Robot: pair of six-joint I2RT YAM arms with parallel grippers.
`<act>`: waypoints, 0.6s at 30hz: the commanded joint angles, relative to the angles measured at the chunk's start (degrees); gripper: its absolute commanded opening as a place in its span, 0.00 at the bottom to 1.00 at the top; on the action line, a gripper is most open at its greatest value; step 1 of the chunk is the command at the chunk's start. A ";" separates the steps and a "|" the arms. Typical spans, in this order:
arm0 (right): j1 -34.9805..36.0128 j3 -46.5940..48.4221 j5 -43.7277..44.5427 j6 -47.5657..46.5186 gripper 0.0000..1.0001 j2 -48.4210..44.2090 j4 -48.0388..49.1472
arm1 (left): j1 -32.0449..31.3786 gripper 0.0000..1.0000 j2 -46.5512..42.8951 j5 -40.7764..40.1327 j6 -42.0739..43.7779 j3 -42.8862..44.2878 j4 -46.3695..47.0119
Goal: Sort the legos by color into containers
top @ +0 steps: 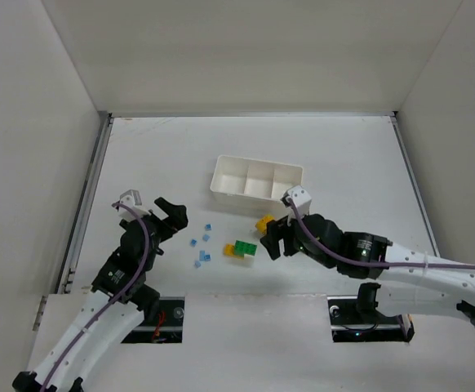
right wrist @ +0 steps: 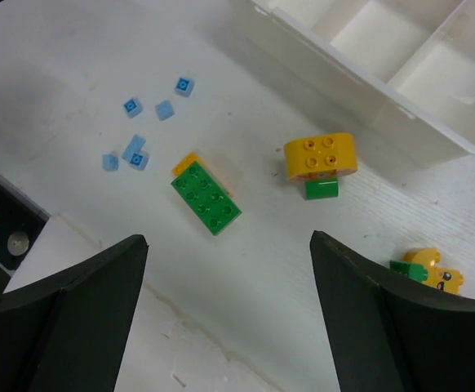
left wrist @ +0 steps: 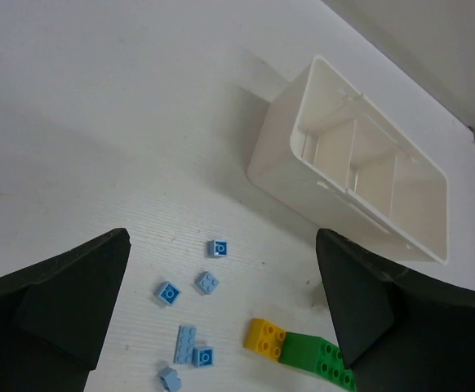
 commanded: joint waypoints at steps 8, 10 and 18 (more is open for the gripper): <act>2.90 -6.45 0.70 1.30 0.19 -5.30 7.17 | 4.76 1.00 6.47 -6.34 -0.59 2.14 3.34; 3.16 -7.06 -1.41 -0.54 0.22 -4.16 7.43 | 3.80 1.00 6.56 -7.74 -2.52 2.14 5.80; 4.21 -7.33 -3.87 -9.42 0.95 2.87 11.30 | -0.51 0.56 10.95 -13.81 -0.20 2.40 16.35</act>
